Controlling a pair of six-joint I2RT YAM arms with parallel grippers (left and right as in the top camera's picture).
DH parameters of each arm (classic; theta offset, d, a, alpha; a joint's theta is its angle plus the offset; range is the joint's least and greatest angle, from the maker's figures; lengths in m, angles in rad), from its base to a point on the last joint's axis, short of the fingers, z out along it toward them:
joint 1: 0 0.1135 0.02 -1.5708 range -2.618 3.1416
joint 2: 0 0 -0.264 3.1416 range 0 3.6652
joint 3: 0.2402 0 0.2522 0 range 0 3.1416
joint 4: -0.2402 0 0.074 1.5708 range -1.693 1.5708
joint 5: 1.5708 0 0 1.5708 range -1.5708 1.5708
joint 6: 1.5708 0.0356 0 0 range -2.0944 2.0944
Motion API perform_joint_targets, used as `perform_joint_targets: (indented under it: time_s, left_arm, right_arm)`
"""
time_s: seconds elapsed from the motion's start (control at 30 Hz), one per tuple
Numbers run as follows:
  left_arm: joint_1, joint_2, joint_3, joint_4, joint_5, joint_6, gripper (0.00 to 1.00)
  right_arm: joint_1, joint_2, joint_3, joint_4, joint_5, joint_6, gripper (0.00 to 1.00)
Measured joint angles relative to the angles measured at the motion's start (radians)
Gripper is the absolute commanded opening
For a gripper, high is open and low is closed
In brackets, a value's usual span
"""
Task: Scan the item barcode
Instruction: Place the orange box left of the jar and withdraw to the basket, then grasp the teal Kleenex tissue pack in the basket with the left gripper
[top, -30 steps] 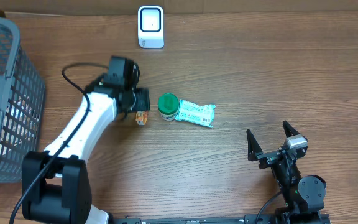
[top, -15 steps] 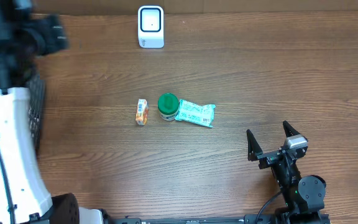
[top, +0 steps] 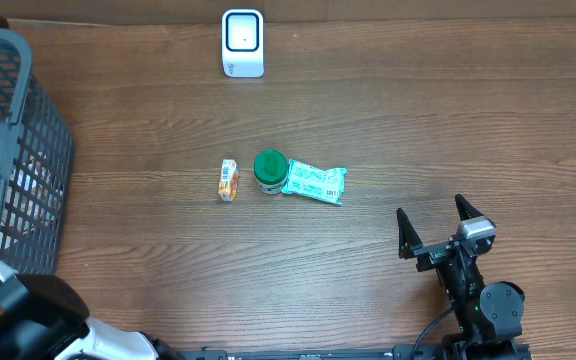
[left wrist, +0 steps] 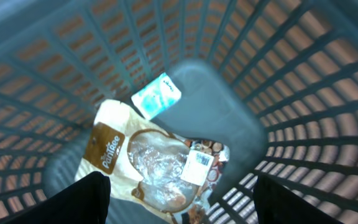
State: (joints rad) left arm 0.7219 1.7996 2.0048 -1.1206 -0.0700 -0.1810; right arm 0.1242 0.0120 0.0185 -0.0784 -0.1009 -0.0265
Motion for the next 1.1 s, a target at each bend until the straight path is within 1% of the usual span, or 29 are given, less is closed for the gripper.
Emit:
perform_joint_targets:
  time_s: [0.07, 0.2, 0.3, 0.33, 0.47, 0.53, 0.67, 0.73, 0.87, 0.97, 1.1]
  left_arm:
    - [0.000, 0.018, -0.031, 0.032, 0.002, 0.000, 0.76]
    - [0.000, 0.047, -0.165, 0.188, -0.022, 0.011, 0.78]
    - [0.000, 0.051, -0.245, 0.291, -0.064, 0.051, 0.80]
    - [0.000, 0.051, -0.278, 0.350, -0.076, 0.072, 0.81]
    - [0.000, 0.051, -0.378, 0.487, -0.093, 0.171, 0.85]
    - [0.000, 0.055, -0.422, 0.555, -0.097, 0.244, 0.85]
    - [0.000, 0.094, -0.447, 0.606, -0.100, 0.355, 0.82]
    - [0.000, 0.129, -0.448, 0.636, -0.100, 0.407, 0.79]
    - [0.000, 0.204, -0.449, 0.681, -0.100, 0.517, 0.76]
    - [0.000, 0.237, -0.451, 0.715, -0.103, 0.559, 0.72]
    - [0.006, 0.268, -0.451, 0.765, -0.107, 0.584, 0.68]
  right_arm:
    - [0.000, 0.000, 0.000, 0.000, 0.000, 0.000, 1.00]
    - [0.000, 0.000, 0.000, -0.001, 0.000, 0.000, 1.00]
    - [0.000, 0.000, 0.000, 0.000, 0.000, 0.000, 1.00]
    - [0.000, 0.000, 0.000, 0.000, 0.000, 0.000, 1.00]
    - [0.000, 0.000, 0.000, 0.000, 0.000, 0.000, 1.00]
    - [0.000, 0.000, 0.000, -0.001, 0.000, 0.000, 1.00]
    - [0.000, 0.000, 0.000, 0.000, 0.000, 0.000, 1.00]
    - [0.000, 0.000, 0.000, 0.000, 0.000, 0.000, 1.00]
    - [0.000, 0.000, 0.000, 0.000, 0.000, 0.000, 1.00]
    - [0.000, 0.000, 0.000, -0.001, 0.000, 0.000, 1.00]
    - [0.000, 0.000, 0.000, 0.000, 0.000, 0.000, 1.00]
